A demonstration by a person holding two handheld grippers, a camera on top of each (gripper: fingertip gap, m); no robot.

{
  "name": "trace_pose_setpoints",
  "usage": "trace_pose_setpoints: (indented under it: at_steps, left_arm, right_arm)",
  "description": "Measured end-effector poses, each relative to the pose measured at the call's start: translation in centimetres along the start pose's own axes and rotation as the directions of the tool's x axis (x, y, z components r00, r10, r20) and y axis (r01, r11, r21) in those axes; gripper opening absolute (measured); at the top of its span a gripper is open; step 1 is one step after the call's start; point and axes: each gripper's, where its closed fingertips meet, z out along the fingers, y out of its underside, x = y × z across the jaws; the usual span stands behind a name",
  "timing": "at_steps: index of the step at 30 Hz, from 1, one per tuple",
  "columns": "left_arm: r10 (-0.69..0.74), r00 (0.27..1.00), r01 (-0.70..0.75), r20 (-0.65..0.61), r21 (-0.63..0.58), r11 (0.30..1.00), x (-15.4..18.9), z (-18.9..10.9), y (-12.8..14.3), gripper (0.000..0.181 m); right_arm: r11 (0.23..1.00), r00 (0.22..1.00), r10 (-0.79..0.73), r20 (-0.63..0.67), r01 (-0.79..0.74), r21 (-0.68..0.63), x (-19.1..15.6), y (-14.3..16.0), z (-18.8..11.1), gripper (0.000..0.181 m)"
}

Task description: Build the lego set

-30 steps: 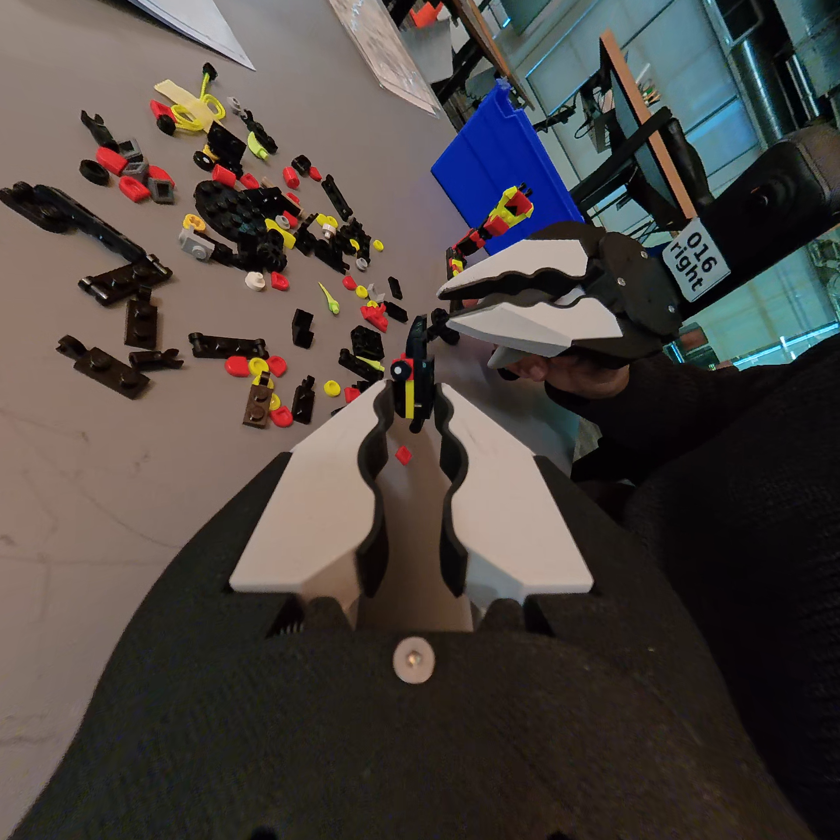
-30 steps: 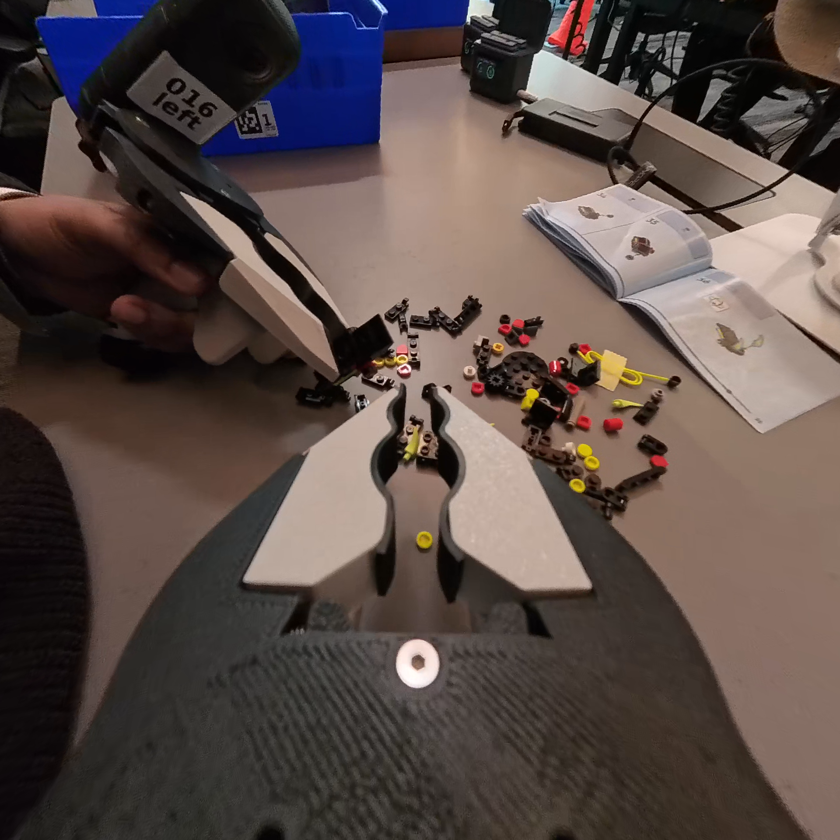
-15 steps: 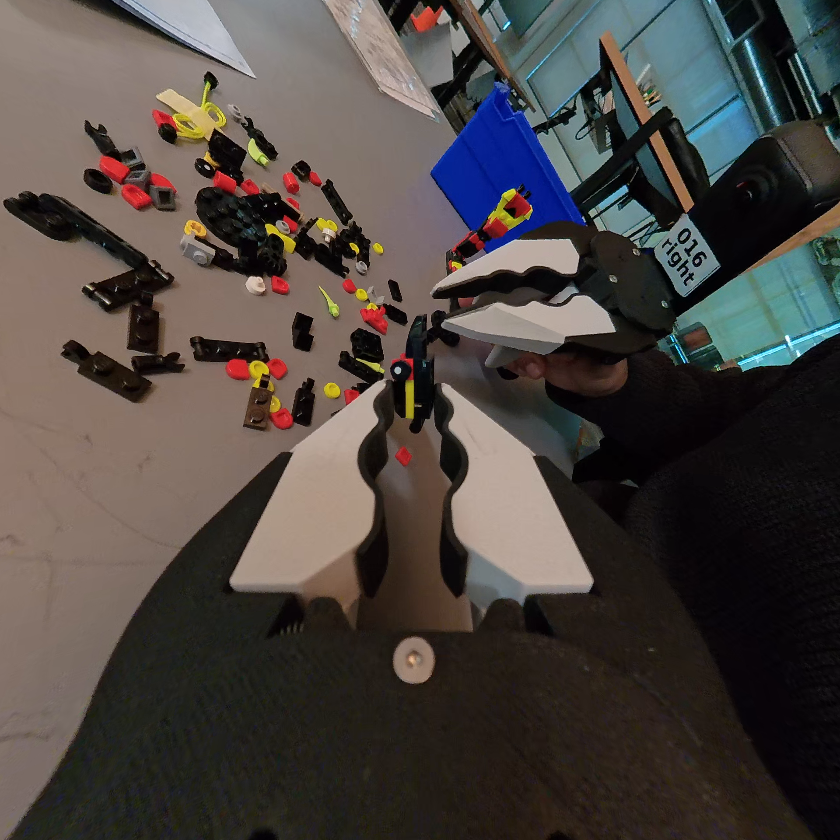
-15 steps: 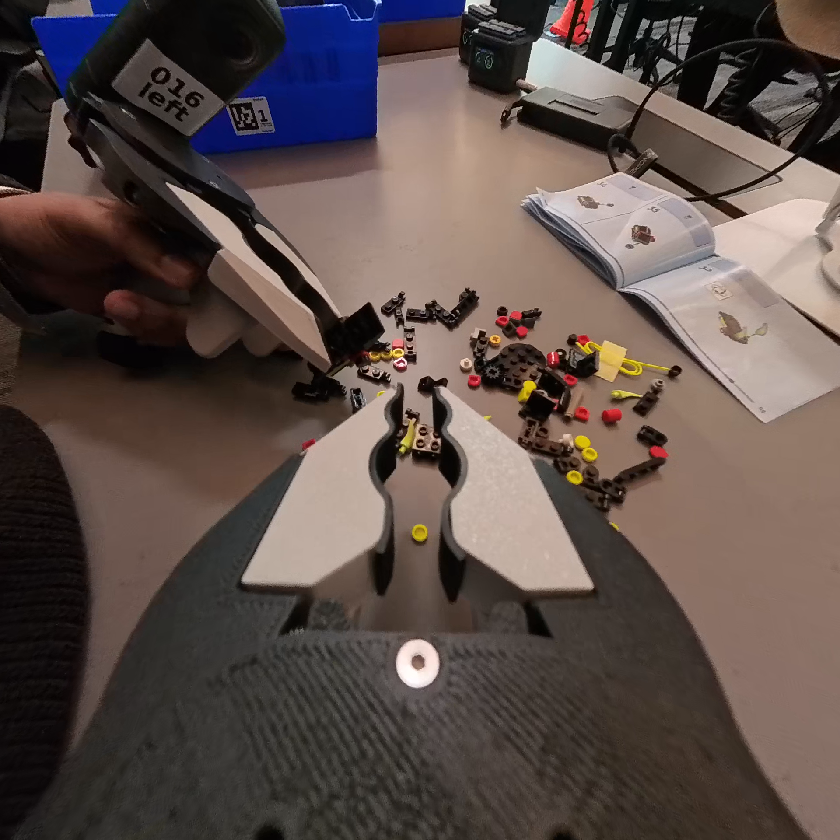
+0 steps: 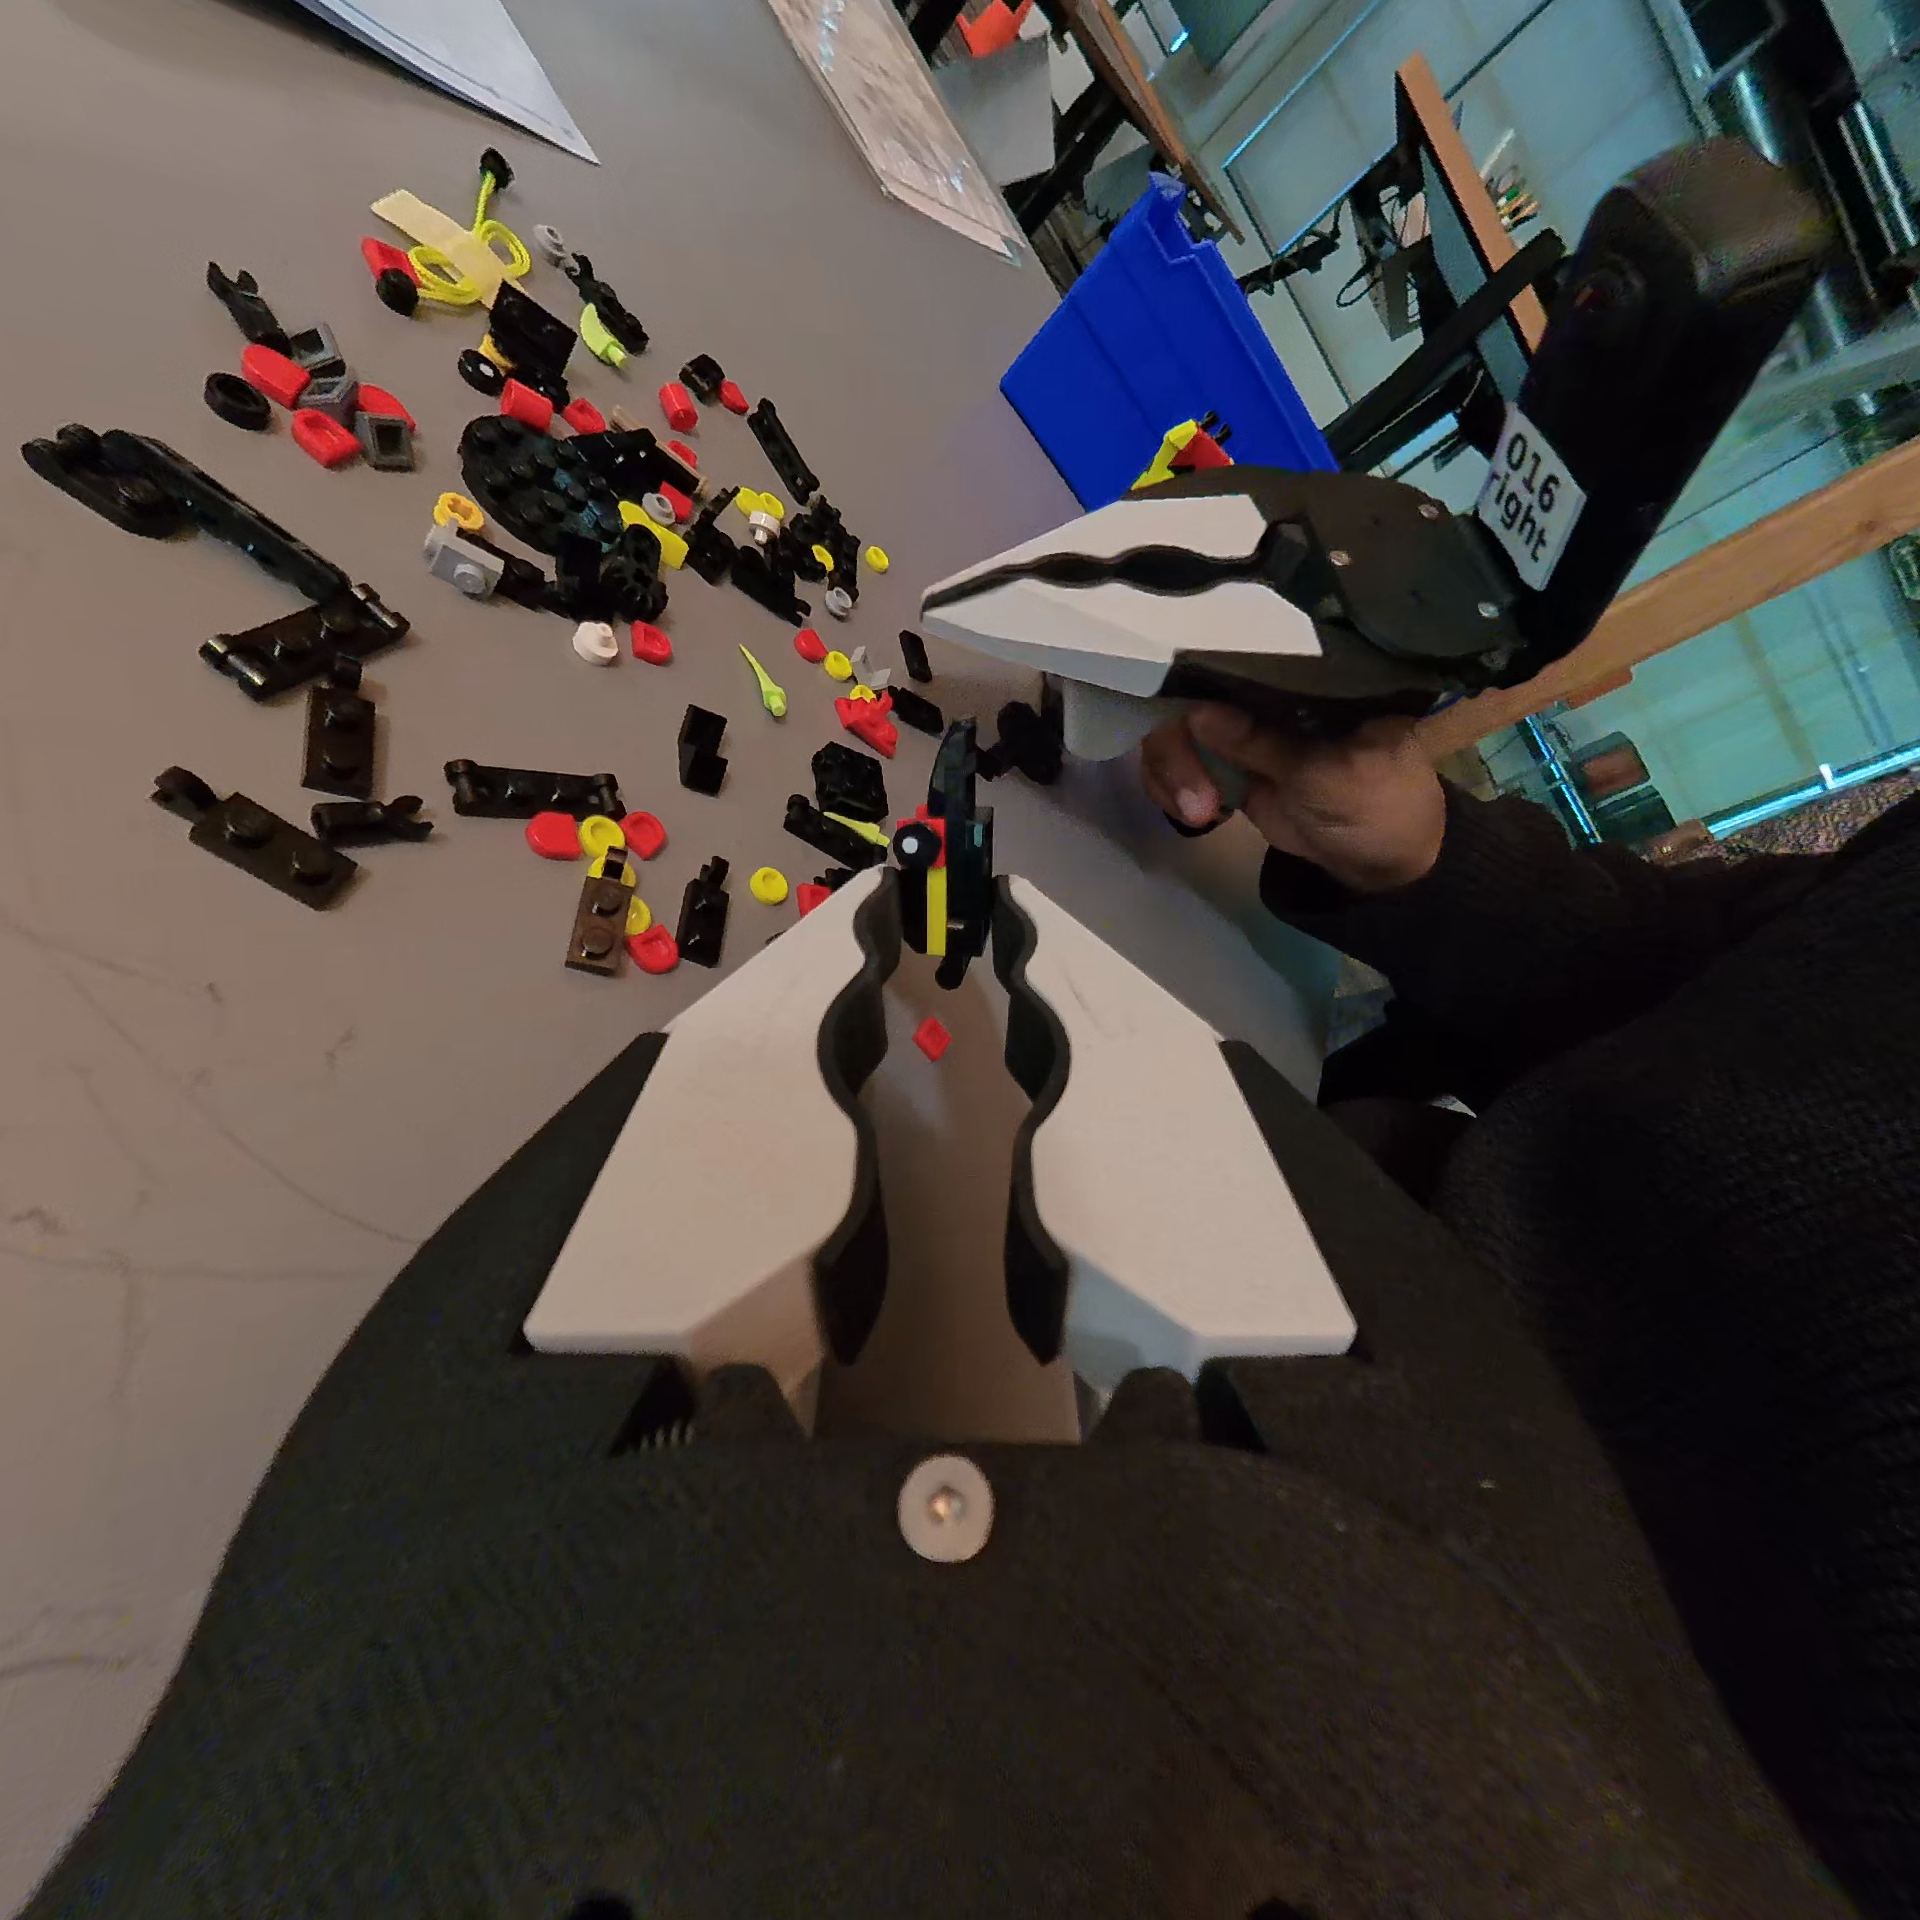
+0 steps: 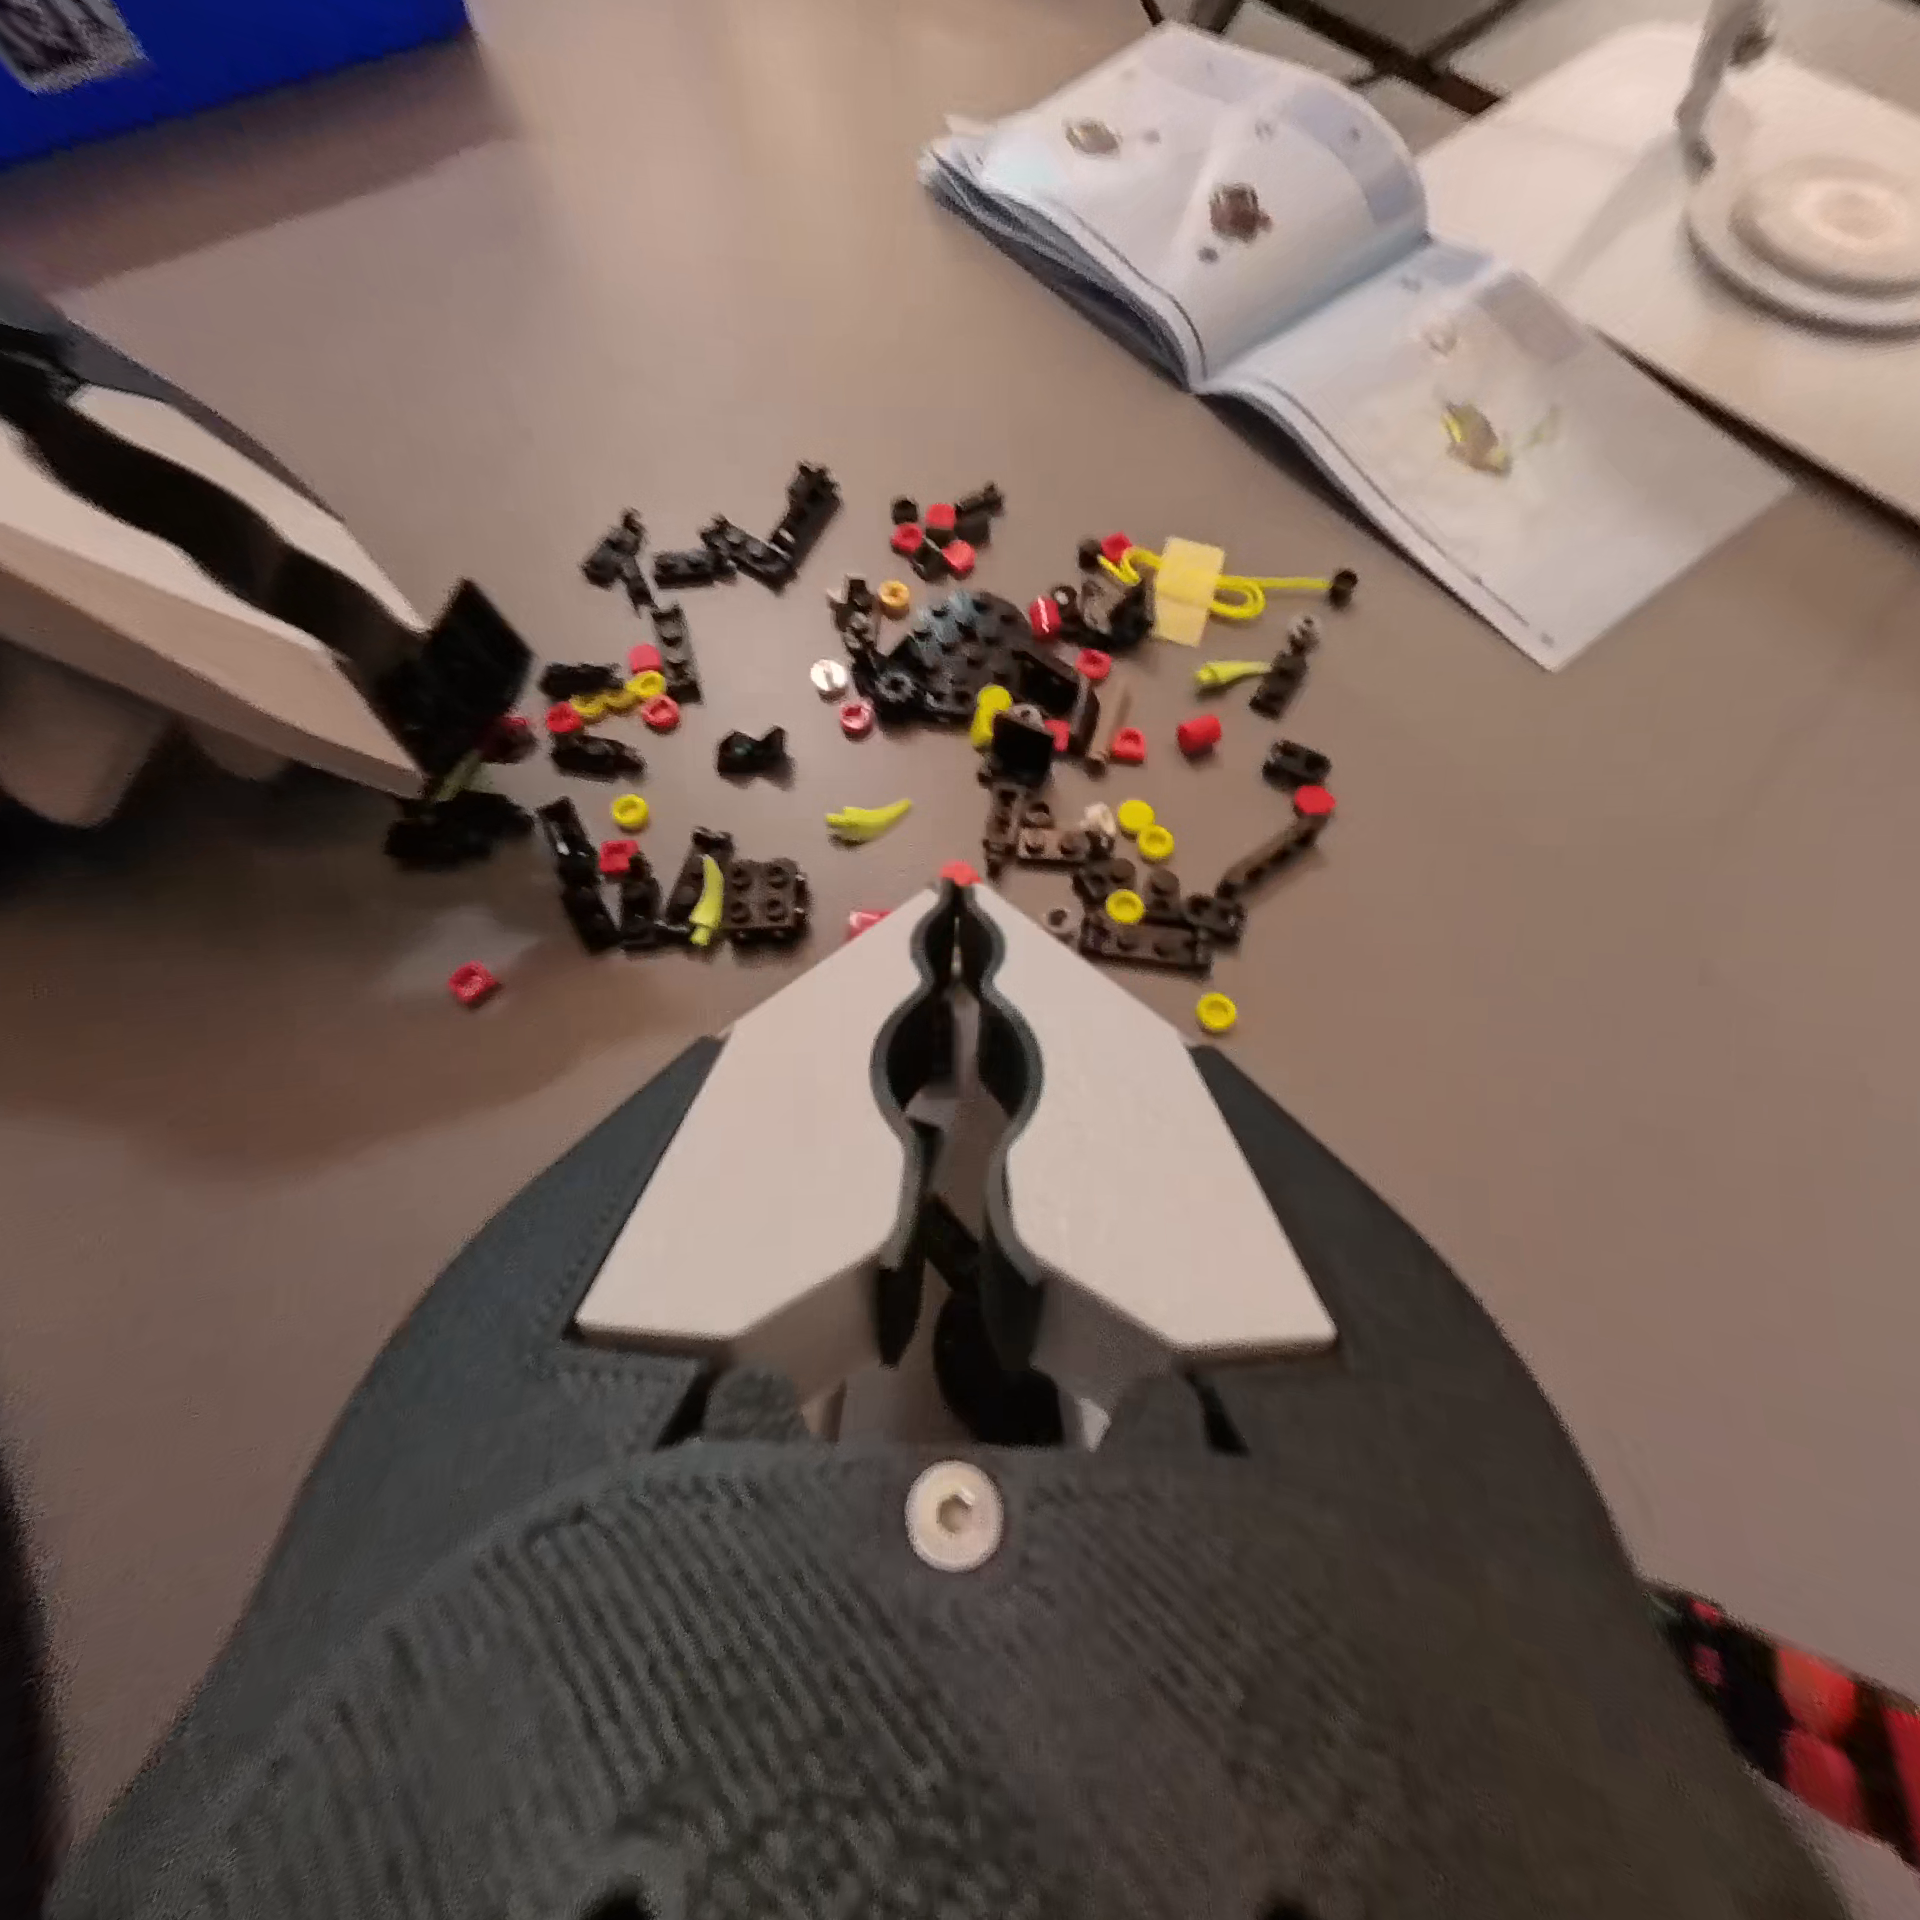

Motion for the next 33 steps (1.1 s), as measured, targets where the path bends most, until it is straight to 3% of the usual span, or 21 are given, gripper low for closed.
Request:
trace_pose_setpoints:
  at_steps: [1, 7, 20, 22, 25, 29, 33]
  left_arm:
    - [-0.001, 1.0, 0.001, -0.001, 0.0, 1.0, 0.0, 0.0, 0.0, 0.015]
    - [-0.005, 1.0, 0.005, -0.011, -0.001, 1.0, 0.2, 0.0, 0.0, 0.015]
    - [-0.002, 1.0, 0.001, -0.022, -0.017, 1.0, 0.6, 0.2, 0.3, 0.015]
    - [-0.011, 1.0, 0.011, -0.026, -0.015, 1.0, 0.6, 0.2, 0.2, 0.015]
    - [-0.033, 0.999, 0.033, -0.031, -0.012, 0.999, 0.6, 0.1, 0.2, 0.015]
    - [-0.077, 0.996, 0.077, -0.048, -0.003, 0.997, 0.5, 0.1, 0.0, 0.015]
    - [-0.134, 0.988, 0.135, -0.075, 0.011, 0.991, 0.4, 0.0, -0.2, 0.015]
  right_arm:
    - [1.0, 1.0, 0.006, -0.02, -0.007, -0.025, 0.5, 0.4, 0.1, 0.0]
    - [0.992, 0.994, -0.039, -0.099, 0.026, -0.126, 2.1, 1.8, 1.1, 0.004]
    - [0.991, 0.996, -0.059, -0.064, 0.051, -0.126, 1.7, 1.2, 2.0, 0.005]
    - [0.998, 0.999, -0.038, -0.008, 0.037, -0.055, 0.7, -0.1, 1.6, 0.005]
    - [0.993, 0.98, 0.049, 0.195, -0.069, 0.097, -2.4, -2.9, 0.3, 0.005]
    - [0.927, 0.828, 0.248, 0.503, -0.354, 0.125, -6.0, -5.3, -1.6, 0.004]
    - [0.773, 0.534, 0.435, 0.725, -0.634, 0.003, -7.2, -6.9, -3.2, 0.004]
